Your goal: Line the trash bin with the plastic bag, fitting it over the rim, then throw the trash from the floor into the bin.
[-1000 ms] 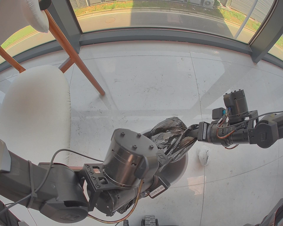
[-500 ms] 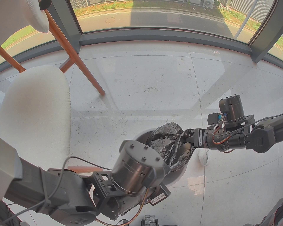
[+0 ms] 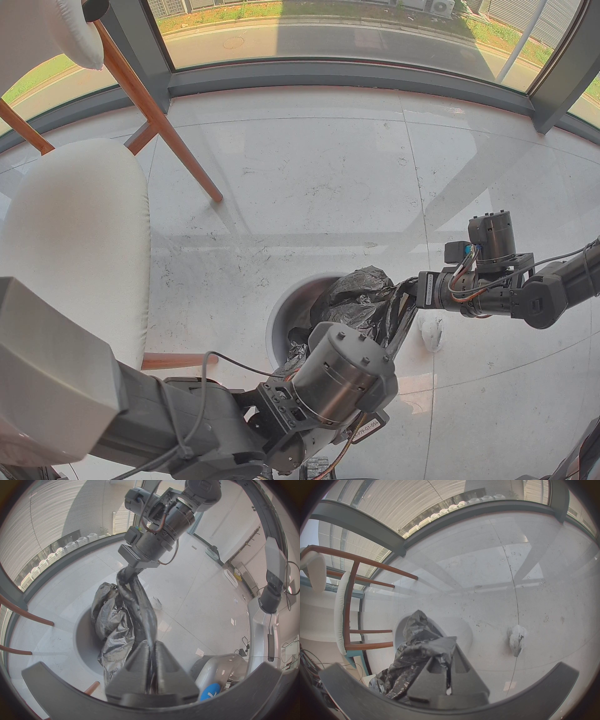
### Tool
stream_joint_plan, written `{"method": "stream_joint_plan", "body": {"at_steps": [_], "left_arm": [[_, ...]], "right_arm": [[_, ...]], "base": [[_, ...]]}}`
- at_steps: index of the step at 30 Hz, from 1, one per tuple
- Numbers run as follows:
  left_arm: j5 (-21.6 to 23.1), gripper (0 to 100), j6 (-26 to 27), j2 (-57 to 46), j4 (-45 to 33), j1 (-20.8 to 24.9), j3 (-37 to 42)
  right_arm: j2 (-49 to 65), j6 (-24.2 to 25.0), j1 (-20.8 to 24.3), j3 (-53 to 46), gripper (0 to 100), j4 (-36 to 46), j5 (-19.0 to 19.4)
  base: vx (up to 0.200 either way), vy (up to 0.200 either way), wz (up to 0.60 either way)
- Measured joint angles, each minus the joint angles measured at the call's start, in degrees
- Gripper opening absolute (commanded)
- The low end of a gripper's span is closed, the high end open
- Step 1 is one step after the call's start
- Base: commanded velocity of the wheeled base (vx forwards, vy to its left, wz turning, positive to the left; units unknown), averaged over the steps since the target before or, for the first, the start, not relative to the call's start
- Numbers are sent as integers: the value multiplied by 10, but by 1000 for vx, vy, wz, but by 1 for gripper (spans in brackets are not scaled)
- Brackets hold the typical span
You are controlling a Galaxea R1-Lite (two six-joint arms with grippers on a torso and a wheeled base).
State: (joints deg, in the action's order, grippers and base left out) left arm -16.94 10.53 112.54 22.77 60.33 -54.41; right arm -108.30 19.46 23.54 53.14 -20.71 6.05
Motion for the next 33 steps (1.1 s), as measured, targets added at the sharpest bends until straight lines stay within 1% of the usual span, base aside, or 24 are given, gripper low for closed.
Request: {"method": "stream_joint_plan", "body": {"at_steps": [8,18,33], "left_arm": [[0,100,-3,20,1,5,-19],[1,100,-21,24,-1,4,-31],[5,100,-24,23,-6,4,-39]], "right_arm": [[-22,0,-8,-25,0,-78,0],[-26,2,-8,-24,0,-84,0],[-25,4,-12,-18,0,-85,0]], "base": [[0,0,0],[0,0,0],[-200,0,0]]}}
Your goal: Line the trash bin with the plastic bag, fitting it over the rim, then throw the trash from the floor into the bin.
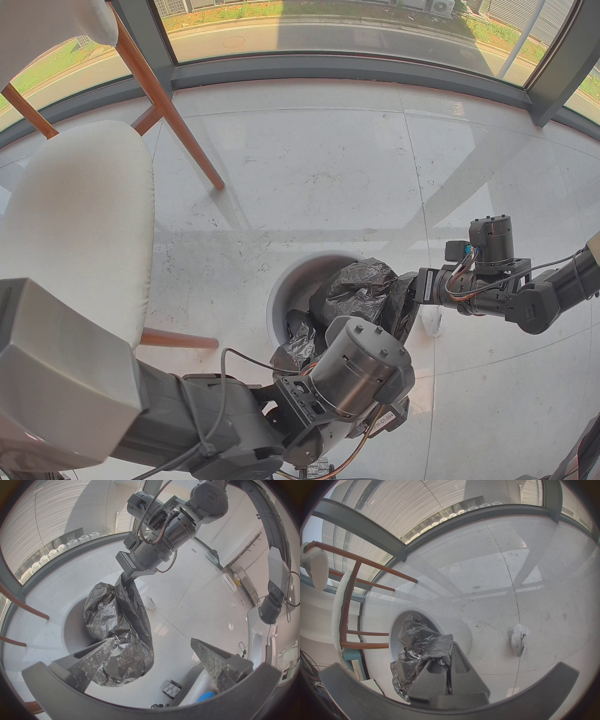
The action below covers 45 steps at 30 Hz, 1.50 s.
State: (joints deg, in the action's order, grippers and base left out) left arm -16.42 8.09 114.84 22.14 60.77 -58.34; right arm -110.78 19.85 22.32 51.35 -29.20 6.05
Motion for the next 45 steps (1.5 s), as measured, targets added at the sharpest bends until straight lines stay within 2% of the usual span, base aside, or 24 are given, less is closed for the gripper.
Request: {"method": "stream_joint_plan", "body": {"at_steps": [9,17,21,25,30,35,45], "left_arm": [[-9,100,-13,0,0,-5,-8],[-48,100,-27,6,2,-32,-63],[-69,100,-51,21,0,-47,-84],[-73,100,-57,30,1,-53,-89],[-80,100,-57,34,2,-56,-87],[-117,100,-57,41,3,-57,-97],[-123,100,-62,95,2,-45,-180]], "right_arm": [[-1,0,0,8,0,0,1],[-1,0,-2,13,0,0,1],[-2,1,-6,25,0,0,1],[-5,22,-15,60,0,0,1],[-10,63,-21,109,0,7,0],[-10,69,-21,123,0,9,0],[-10,70,-18,123,0,8,-4]], "base": [[-200,0,0],[0,0,0],[0,0,0],[0,0,0],[0,0,0],[0,0,0],[0,0,0]]}}
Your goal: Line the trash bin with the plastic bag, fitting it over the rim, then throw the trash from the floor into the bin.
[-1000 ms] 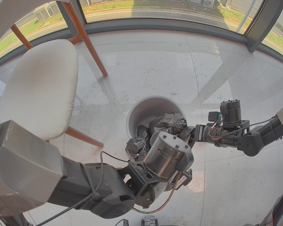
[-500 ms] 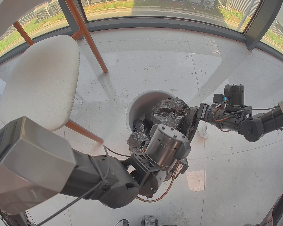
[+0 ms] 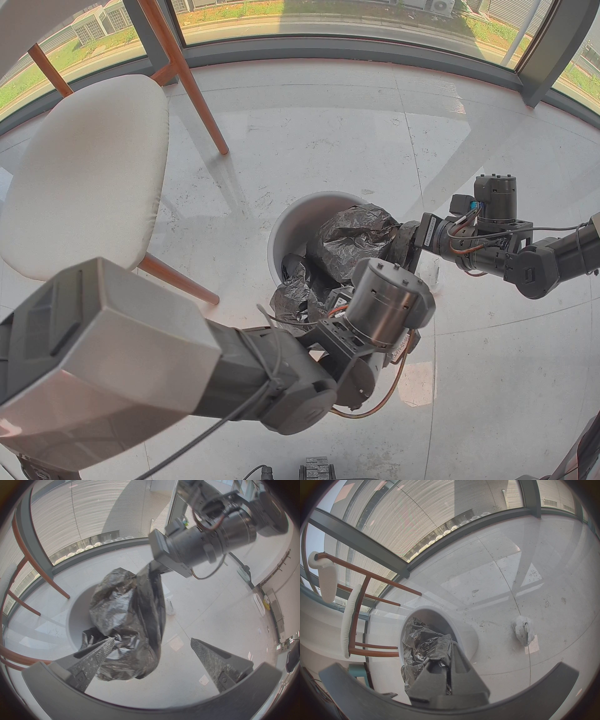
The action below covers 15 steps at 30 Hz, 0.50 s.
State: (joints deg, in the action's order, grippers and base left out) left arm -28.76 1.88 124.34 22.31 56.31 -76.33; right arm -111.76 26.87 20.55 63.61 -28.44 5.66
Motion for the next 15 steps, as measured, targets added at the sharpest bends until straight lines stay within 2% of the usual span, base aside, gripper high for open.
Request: {"method": "stream_joint_plan", "body": {"at_steps": [15], "left_arm": [[-37,100,1,86,5,4,-72]], "right_arm": [[1,-1,3,1,0,-4,-2]], "base": [[0,0,0]]}}
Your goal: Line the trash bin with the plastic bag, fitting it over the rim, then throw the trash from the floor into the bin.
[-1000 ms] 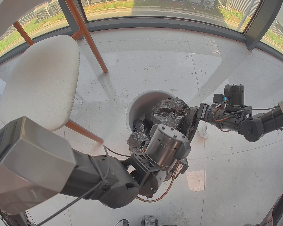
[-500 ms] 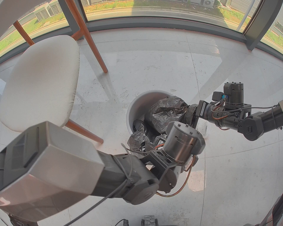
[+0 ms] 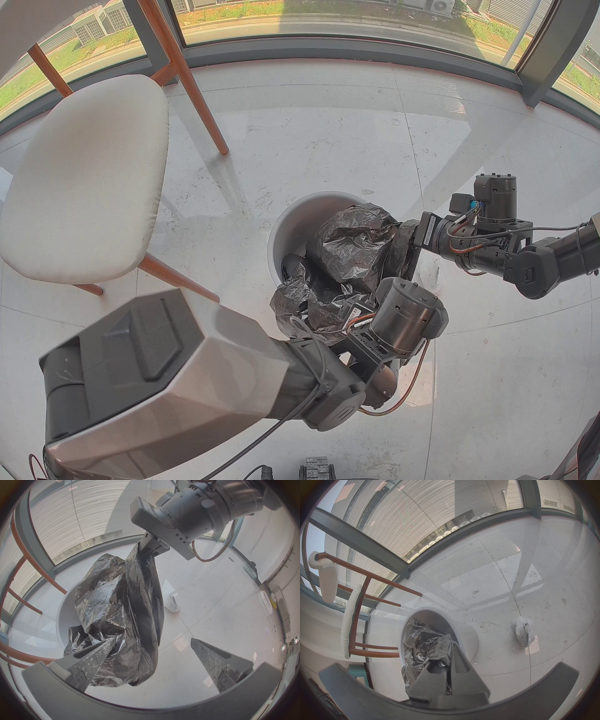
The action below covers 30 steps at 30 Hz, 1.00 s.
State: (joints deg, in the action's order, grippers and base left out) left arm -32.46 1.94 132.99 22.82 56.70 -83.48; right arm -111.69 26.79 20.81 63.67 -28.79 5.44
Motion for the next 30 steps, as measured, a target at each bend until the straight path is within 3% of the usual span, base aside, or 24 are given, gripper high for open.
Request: {"method": "stream_joint_plan", "body": {"at_steps": [8,22,23,30], "left_arm": [[-30,100,7,32,-4,-17,-49],[-34,100,32,44,1,-42,-70],[-34,0,32,44,1,-42,-71],[-32,0,32,44,0,-42,-73]], "right_arm": [[1,0,0,0,0,-1,0],[1,0,5,0,0,-2,-1],[1,0,5,0,0,-2,-1],[3,-1,4,0,0,-2,-1]], "base": [[0,0,0],[0,0,0],[0,0,0],[0,0,0]]}}
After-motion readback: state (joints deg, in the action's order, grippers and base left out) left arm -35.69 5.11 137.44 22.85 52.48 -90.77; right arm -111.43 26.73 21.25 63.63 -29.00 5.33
